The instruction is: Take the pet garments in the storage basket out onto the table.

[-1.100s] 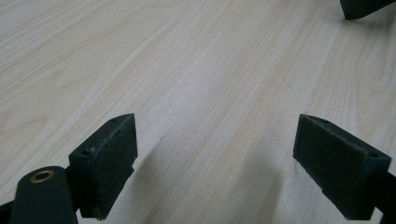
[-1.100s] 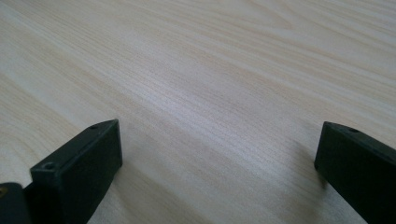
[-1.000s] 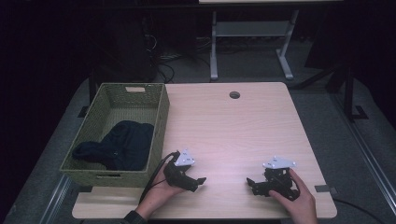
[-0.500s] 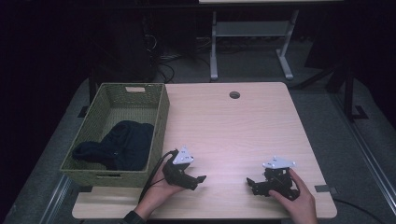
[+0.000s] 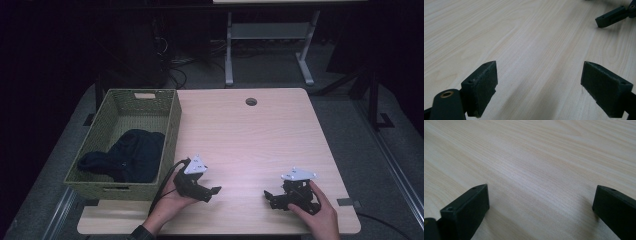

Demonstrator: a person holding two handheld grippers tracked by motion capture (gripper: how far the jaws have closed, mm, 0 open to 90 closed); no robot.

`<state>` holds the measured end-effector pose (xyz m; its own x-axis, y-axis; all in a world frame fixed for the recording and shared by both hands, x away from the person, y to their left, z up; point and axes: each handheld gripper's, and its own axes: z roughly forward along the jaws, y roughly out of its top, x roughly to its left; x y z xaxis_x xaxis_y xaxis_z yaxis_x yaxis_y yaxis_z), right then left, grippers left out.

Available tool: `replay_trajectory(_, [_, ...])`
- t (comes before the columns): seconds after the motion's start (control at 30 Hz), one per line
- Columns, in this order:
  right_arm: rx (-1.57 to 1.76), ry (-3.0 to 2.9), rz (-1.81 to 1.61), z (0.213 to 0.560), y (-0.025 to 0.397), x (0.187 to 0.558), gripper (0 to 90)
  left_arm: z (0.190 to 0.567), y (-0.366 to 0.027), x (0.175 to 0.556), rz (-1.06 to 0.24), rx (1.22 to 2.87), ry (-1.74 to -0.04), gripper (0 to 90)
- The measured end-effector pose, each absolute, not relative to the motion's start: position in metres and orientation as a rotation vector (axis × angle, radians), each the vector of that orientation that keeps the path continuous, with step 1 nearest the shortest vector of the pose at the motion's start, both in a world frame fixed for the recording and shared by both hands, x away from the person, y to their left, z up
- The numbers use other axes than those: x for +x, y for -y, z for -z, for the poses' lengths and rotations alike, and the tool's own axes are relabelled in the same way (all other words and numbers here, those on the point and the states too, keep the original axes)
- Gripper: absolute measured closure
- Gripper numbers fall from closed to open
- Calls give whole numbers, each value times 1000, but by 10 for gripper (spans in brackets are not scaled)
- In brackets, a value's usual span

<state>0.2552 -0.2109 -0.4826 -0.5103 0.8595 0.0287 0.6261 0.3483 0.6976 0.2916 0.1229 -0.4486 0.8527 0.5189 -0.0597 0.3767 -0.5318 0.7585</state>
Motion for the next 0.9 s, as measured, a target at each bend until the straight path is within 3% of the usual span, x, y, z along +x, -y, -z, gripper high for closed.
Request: replay_trajectory(0.9, [1319, -2274, -947, 482, 211, 255, 4, 431, -120, 297, -236, 2163, -654, 134])
